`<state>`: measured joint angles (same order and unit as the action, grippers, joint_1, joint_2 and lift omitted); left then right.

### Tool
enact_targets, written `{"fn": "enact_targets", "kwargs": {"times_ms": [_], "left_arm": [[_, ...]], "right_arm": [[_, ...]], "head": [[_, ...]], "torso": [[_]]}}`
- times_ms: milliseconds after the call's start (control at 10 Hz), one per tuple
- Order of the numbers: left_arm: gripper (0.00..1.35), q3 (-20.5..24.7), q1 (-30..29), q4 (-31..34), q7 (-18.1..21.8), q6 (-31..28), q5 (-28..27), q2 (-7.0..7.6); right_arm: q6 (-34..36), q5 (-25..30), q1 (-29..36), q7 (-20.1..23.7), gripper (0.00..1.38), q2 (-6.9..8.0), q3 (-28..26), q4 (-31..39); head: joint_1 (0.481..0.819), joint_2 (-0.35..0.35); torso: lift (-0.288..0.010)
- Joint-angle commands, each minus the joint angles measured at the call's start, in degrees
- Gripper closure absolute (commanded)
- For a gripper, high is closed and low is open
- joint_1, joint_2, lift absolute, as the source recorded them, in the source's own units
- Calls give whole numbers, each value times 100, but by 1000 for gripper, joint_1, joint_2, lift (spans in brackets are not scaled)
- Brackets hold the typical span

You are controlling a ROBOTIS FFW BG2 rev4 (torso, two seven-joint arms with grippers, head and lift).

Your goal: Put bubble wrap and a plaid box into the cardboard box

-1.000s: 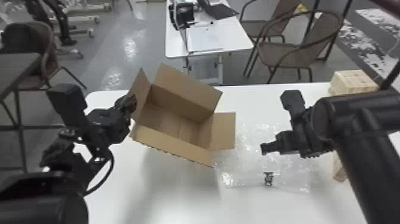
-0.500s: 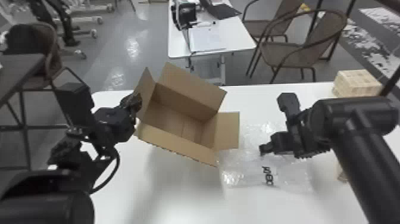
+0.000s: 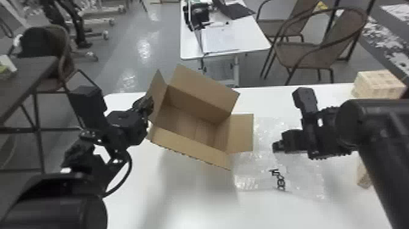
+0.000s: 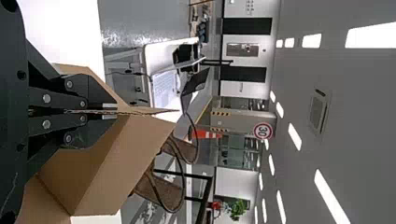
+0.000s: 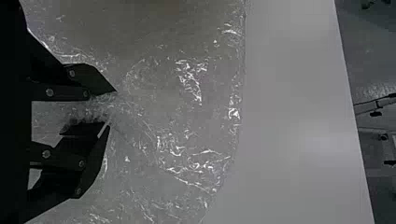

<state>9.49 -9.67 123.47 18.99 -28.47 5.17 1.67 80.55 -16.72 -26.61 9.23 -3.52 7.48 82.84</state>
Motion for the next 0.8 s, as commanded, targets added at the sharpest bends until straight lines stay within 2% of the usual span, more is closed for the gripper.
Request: {"fn": "enact_targets", "kwargs": {"times_ms": [0,400,700], "left_arm": [[1227,0,-8,2,0,0,1,0],[1227,44,-52,2,-53,123,10,-43],[1227,88,-87,11,-44,158,10,-61]], "right_arm": [[110,-103,103,0,1021,-17,-63,303],[584,-270,789,-17,1021,-87,-538,1507],[953,-341,1536,-52,1021,-122,-1399,2799]], "head": [[695,133],[695,135],[695,109]], "torso": [[-109],[-109],[-109]]}}
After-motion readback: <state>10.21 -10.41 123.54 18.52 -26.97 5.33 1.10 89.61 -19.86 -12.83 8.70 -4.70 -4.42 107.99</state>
